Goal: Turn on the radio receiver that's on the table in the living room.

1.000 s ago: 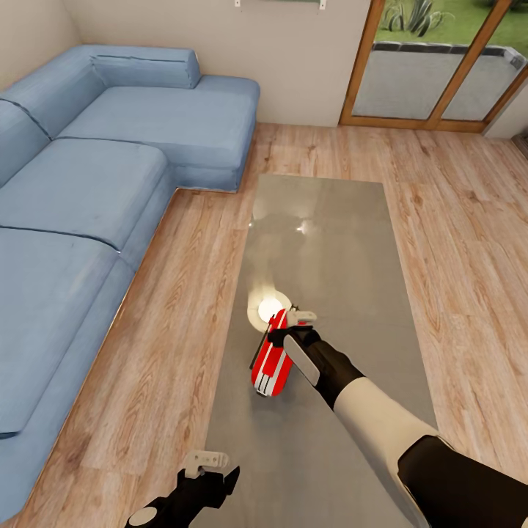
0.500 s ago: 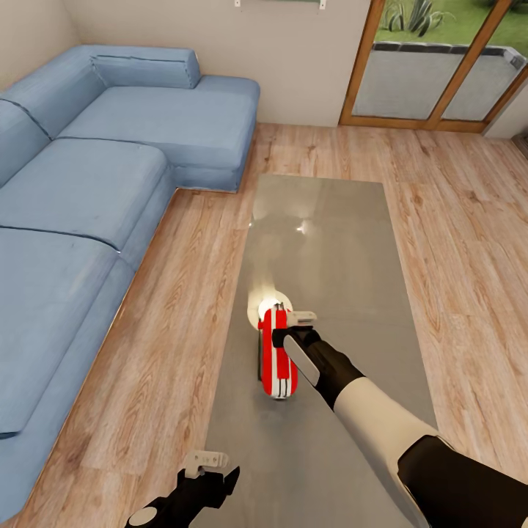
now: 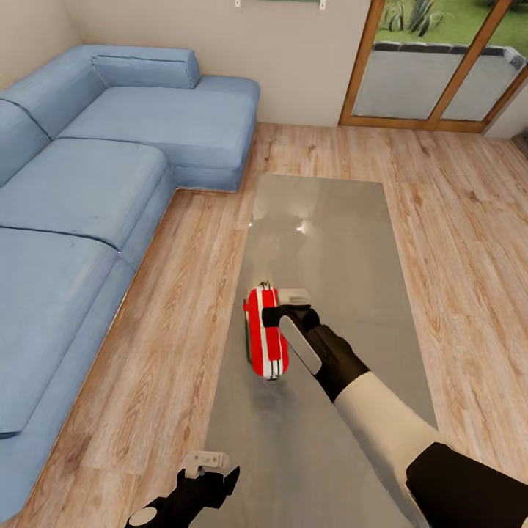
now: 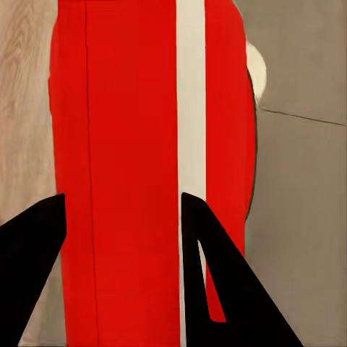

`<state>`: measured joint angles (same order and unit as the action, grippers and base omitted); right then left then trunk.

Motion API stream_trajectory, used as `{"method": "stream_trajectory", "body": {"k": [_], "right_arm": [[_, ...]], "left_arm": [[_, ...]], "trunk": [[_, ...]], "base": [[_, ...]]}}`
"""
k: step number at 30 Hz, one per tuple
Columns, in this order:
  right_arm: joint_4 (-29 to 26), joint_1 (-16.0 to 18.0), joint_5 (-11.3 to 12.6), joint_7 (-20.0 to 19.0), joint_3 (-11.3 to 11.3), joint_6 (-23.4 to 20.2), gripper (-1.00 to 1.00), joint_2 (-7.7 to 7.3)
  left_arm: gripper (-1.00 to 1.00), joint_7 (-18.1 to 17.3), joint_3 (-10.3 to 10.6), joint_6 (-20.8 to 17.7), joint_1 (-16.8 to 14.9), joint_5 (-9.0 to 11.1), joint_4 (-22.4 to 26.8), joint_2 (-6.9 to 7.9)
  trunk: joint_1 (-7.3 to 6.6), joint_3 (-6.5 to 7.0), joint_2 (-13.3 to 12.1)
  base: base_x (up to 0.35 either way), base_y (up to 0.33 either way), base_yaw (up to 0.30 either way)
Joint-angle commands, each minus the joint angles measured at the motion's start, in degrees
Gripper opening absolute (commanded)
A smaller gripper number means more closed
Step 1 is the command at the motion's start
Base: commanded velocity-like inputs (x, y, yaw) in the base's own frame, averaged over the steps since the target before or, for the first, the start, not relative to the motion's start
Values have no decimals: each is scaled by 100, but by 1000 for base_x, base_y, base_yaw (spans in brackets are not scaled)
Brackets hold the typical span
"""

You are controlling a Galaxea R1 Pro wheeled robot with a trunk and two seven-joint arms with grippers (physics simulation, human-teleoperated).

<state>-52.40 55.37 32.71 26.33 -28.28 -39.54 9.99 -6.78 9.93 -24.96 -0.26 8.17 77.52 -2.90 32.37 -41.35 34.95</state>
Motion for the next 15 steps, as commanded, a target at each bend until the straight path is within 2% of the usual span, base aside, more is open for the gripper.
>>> {"method": "stream_trajectory", "body": {"k": [1, 3, 9, 10, 13, 14, 15], "right_arm": [[-134, 0, 8, 2, 8, -89, -100, 0], [-626, -4, 5, 15, 25, -478, -100, 0], [-1499, -32, 7, 21, 45, -1239, -100, 0], [-1882, -34, 7, 21, 52, -1465, -100, 0], [-2235, -36, 7, 21, 56, -1715, -100, 0], [-2368, -49, 9, 19, 58, -1826, -100, -24], [-2469, -73, 12, 17, 58, -1924, -100, -131]], "left_arm": [[100, 0, 0, 0, 0, 0, 0, 0], [100, 0, 0, 0, 0, 0, 0, 0], [100, -4, 0, 0, 0, 0, 6, 0], [100, -6, 0, 0, 0, -2, 8, 0], [100, -7, 0, 0, 0, -1, 8, 0], [100, -7, 0, 0, 0, 0, 8, 0], [100, -7, 2, 0, 0, 0, 12, 0]], "trunk": [[0, 0, 0], [0, 0, 0], [0, 0, 0], [0, 0, 0], [0, 0, 0], [0, 0, 0], [0, 0, 0]], "base": [[0, 0, 0], [0, 0, 0], [0, 0, 0], [0, 0, 0], [0, 0, 0], [0, 0, 0], [0, 0, 0]]}}
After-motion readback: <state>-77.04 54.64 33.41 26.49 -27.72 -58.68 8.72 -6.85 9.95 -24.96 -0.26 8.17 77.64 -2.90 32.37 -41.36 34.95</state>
